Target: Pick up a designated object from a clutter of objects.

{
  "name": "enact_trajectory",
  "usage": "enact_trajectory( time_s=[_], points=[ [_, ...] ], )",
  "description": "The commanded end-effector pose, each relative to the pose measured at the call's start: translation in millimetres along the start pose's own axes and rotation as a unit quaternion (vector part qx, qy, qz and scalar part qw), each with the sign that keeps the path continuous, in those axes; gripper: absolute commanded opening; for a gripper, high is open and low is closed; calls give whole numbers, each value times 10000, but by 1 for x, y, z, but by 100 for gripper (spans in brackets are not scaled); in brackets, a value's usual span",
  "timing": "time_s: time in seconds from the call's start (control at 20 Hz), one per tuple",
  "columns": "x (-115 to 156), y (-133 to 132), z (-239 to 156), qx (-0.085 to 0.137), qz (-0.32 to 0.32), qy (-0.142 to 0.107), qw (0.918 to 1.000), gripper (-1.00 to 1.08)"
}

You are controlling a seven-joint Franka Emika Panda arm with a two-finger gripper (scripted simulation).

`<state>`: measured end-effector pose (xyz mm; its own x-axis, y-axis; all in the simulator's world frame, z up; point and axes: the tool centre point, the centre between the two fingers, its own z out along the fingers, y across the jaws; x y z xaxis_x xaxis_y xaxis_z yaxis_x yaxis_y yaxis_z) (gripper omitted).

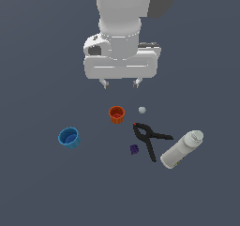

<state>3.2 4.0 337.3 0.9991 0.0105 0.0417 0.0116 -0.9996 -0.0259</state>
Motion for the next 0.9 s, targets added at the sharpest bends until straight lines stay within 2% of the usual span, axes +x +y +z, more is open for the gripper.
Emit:
enact_trajectory(
  time_s=[0.0, 0.85],
  points=[
    [0, 0, 0, 0, 0, 0, 10000, 100],
    [-1, 6, 8, 21, 269, -23, 9996, 100]
  ],
)
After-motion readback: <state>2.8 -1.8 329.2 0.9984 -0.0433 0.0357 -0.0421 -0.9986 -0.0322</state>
